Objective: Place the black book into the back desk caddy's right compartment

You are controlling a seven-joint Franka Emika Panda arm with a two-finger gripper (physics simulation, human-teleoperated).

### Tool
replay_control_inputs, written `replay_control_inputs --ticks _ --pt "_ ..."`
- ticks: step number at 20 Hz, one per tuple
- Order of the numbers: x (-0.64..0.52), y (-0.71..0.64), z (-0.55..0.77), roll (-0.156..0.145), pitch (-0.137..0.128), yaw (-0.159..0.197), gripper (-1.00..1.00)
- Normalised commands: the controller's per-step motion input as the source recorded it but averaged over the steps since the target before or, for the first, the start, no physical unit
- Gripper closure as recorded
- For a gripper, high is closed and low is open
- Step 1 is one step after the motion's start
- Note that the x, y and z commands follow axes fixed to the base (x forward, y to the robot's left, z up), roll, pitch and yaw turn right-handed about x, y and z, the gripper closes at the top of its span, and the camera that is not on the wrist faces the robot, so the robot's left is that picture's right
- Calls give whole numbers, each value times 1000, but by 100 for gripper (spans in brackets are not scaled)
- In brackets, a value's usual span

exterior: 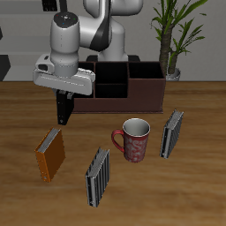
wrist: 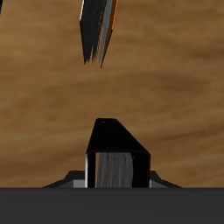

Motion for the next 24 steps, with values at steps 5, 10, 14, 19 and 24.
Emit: replay_control_inputs --ticks 5,10,14,19,24 --pt "64 601 536 -41 125 40 100" --pt "-143 482 726 3 -39 59 100" --pt "-345 502 784 -12 -59 44 100" --pt "-391 489 585 34 -66 55 100" --pt "-345 331 285 -15 -29 46 100"
